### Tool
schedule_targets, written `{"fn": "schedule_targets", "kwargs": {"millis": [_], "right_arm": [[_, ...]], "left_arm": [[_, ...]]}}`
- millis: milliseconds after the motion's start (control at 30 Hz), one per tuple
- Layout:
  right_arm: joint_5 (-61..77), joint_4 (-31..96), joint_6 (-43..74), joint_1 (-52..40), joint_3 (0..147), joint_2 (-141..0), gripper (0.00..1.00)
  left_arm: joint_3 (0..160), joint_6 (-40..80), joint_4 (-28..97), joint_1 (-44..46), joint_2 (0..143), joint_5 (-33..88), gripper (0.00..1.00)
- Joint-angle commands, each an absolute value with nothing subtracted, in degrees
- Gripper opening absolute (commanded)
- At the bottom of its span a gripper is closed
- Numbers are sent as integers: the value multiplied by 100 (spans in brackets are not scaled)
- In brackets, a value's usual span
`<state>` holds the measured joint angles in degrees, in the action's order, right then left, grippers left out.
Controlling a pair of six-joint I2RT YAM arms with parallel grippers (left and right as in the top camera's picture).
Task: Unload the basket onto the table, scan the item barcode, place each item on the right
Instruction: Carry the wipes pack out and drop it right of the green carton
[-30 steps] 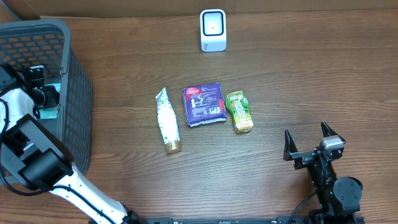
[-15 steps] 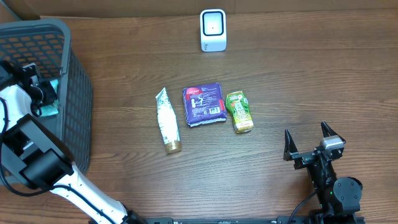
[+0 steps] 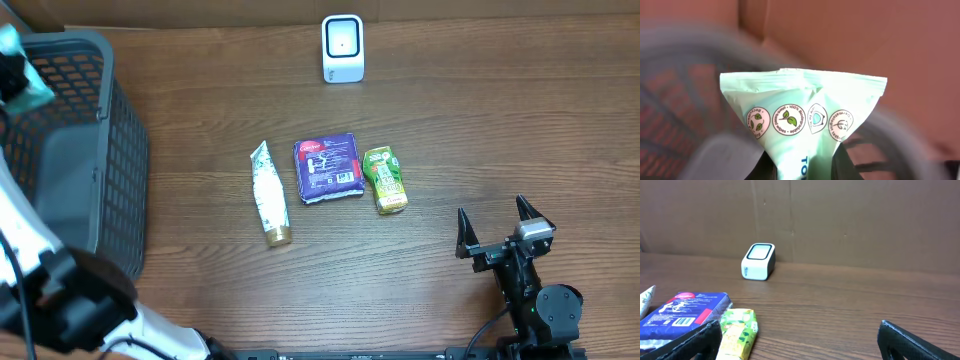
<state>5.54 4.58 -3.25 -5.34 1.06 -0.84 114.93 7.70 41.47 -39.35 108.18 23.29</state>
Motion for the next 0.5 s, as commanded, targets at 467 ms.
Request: {"fn": "schedule_targets", "kwargs": {"millis": [467], "right_arm": [[517,432,-340,-563,47,-16,100]], "left_arm": [[11642,740,6132,-1831,8632,3474,4]]}}
